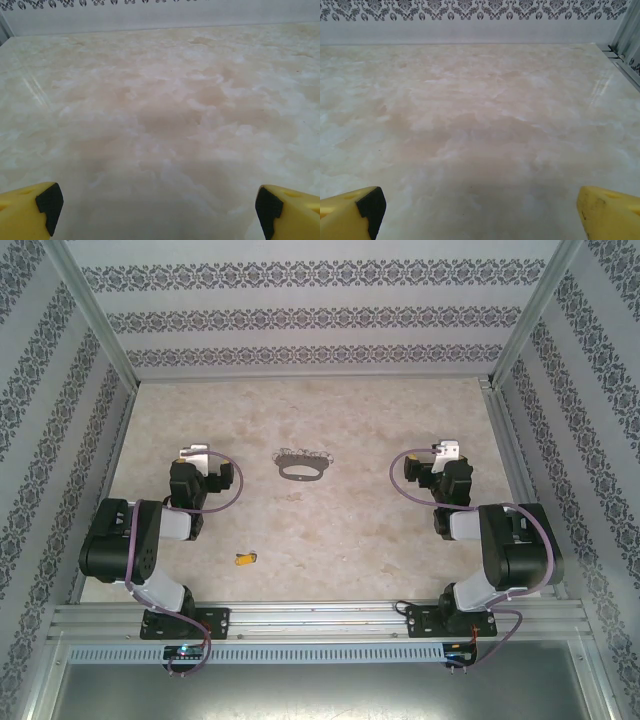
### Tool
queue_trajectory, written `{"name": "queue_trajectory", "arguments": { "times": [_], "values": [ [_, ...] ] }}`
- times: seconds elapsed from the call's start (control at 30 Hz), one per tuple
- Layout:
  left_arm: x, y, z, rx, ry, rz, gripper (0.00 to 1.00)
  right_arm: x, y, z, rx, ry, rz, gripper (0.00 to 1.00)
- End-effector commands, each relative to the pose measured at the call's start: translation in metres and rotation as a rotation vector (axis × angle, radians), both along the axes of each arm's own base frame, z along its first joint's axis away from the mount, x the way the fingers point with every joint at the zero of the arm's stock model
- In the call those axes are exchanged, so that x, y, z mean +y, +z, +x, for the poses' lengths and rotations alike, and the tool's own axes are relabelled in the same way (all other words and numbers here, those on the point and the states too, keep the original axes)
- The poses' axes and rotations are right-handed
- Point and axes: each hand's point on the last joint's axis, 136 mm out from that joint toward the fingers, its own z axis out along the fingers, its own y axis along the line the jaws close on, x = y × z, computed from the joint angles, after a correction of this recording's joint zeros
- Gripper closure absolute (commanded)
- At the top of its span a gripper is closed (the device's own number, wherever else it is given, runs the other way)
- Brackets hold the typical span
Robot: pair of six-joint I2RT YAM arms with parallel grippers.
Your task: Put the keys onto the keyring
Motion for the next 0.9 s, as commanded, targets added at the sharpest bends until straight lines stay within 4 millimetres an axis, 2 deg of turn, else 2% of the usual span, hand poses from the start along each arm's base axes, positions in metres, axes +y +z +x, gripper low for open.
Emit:
{"name": "queue_trajectory", "arguments": {
  "times": [0.0, 0.67, 0.77, 0.87],
  "values": [
    [0.002, 0.001, -0.002, 0.003, 0.014, -0.011, 0.00, 0.004, 0.008, 0.001, -0.029, 0.021, 0.007, 0.02],
    [0.001, 0.001, -0.001, 0.006, 0.015, -0.014, 0.00, 0.004, 0.009, 0.001, -0.032, 0.028, 0.027, 0.02],
    [0.004, 0.003, -0.002, -0.003, 0.031, -0.008, 0.00, 0.008, 0.020, -0.002, -0.051, 0.052, 0.023, 0.02],
    [0.008, 0.014, -0.005, -0.003, 0.058, -0.006, 0.00, -0.001, 0.034, -0.008, -0.060, -0.002, 0.015, 0.02]
  ]
}}
